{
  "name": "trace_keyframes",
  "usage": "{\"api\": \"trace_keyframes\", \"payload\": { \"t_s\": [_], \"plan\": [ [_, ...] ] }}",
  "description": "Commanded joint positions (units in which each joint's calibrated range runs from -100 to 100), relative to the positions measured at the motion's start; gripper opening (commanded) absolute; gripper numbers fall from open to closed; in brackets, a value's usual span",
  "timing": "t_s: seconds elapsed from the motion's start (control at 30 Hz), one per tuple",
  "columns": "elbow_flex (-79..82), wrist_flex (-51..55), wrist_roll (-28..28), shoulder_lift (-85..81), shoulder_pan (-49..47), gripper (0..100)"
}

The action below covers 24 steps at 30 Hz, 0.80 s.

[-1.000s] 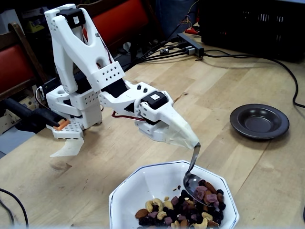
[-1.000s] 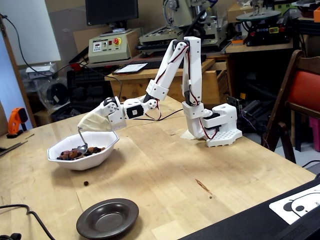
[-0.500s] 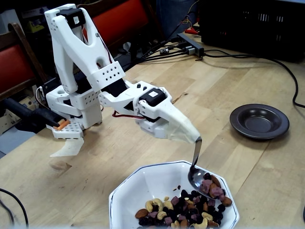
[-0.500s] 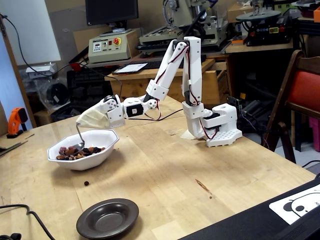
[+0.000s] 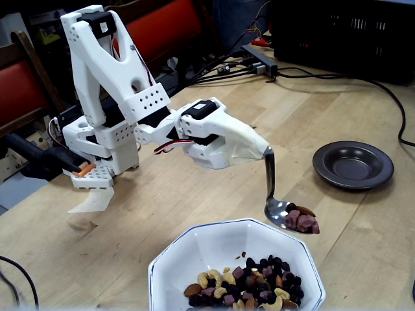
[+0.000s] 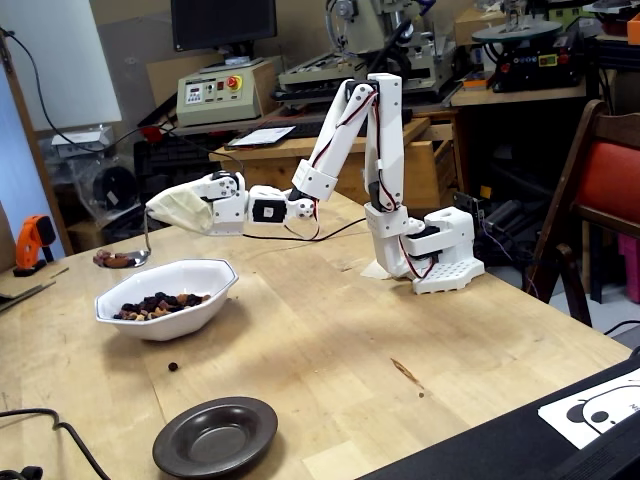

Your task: Use spoon to transfer food from the white bowl to brown plate

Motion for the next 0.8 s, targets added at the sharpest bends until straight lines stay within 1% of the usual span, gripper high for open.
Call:
{"api": "trace_keyframes", "payload": {
  "t_s": [0.0,0.77],
  "plan": [
    [-3.36,-2.15,0.0,-1.15,0.03,2],
    [-4.07,-1.75,0.2,-1.32,-1.01,2]
  ]
}}
